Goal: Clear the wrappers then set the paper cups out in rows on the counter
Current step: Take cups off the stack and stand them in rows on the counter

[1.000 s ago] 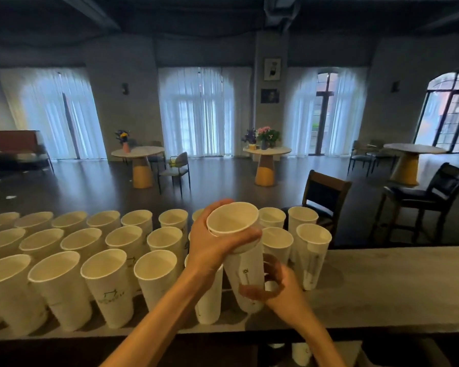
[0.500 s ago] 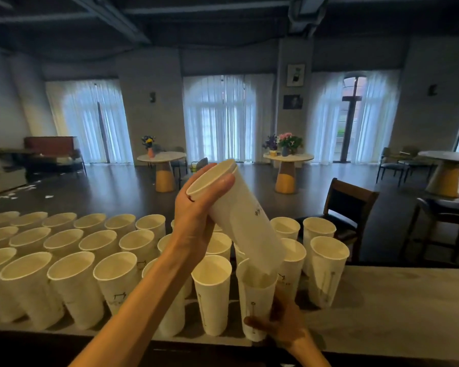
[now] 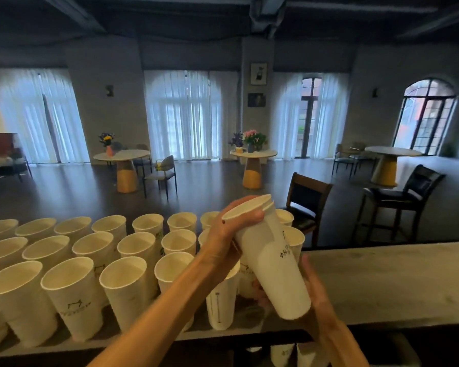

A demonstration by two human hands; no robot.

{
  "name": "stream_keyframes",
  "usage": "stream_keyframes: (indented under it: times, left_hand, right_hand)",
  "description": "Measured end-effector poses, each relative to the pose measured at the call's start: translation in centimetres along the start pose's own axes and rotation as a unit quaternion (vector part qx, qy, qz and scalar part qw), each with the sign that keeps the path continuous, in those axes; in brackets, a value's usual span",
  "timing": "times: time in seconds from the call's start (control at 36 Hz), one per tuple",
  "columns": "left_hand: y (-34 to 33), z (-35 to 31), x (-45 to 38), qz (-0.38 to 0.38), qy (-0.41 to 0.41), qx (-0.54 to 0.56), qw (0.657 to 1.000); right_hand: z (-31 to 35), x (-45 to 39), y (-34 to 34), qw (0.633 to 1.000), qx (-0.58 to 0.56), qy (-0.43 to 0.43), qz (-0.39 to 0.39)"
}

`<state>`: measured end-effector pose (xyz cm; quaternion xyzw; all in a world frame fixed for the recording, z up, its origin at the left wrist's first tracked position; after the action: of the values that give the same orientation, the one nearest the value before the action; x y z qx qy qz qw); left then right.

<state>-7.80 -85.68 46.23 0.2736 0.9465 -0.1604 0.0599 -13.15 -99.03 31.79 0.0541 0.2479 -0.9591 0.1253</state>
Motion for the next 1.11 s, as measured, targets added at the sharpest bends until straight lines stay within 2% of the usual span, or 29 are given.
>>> stream_keyframes:
  times: [0.03,0.06,0.19,0.31,0.47,0.56,0.69,0.89,0.97,1.11]
  left_hand:
    - [-0.3,0.6,0.1,0.004,0.007,-0.003,1.0]
    - [-0.9,1.3,0.1,0.012,0.014,-0.005,1.0]
    - [-1.7,2.6,-0.2,0.016,0.039,-0.015,0.999]
    - [-2.0,3.0,-0.5,-0.008,0.016,-0.054,0.998]
    - [-1.2,2.8,-1.3,-0.092,-0.023,-0.047,0.994]
    - [-0.2,0.7,-1.9,-0.121,-0.088,-0.054,0.987]
    - [1.2,-2.0,-2.1,-0.177,-0.175,-0.125,0.96]
    - [2.5,0.1,-2.5,-0.207,-0.187,-0.269,0.922]
    - [2.6,0.8,-2.2,-0.187,-0.186,-0.333,0.906]
    - [0.4,2.5,-0.8,-0.1,-0.184,-0.467,0.859]
  right_hand:
    - [0.2,1.3,-4.2,0.999,-0.006,-0.024,-0.04]
    - [0.2,2.0,-5.1,0.995,-0.042,-0.076,-0.042]
    - [1.2,3.3,-2.1,0.976,0.119,-0.013,-0.182]
    - [2.2,3.9,-1.3,0.961,0.176,-0.031,-0.213]
    - [4.5,5.1,0.6,0.872,0.362,0.047,-0.325]
    - [4.3,6.2,2.8,0.828,0.415,0.08,-0.368]
    - [3.2,7.3,6.5,0.793,0.394,0.103,-0.453]
    - [-0.2,7.4,11.9,0.785,0.34,0.064,-0.514]
    - [-0.6,7.8,12.8,0.778,0.312,0.06,-0.541]
    - [-0.8,7.3,12.9,0.787,0.319,0.06,-0.525]
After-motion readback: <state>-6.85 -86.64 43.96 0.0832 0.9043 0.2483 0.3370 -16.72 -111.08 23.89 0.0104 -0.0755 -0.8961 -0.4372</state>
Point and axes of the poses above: each hand's wrist, its own x-axis away from the middle knuckle, its own y-axis out of the back of the hand, z = x × y, the point moved 7 cm from there along -x, towards the middle knuckle, and after that the axes turned 10 degrees about -z, right-handed, at the moved point
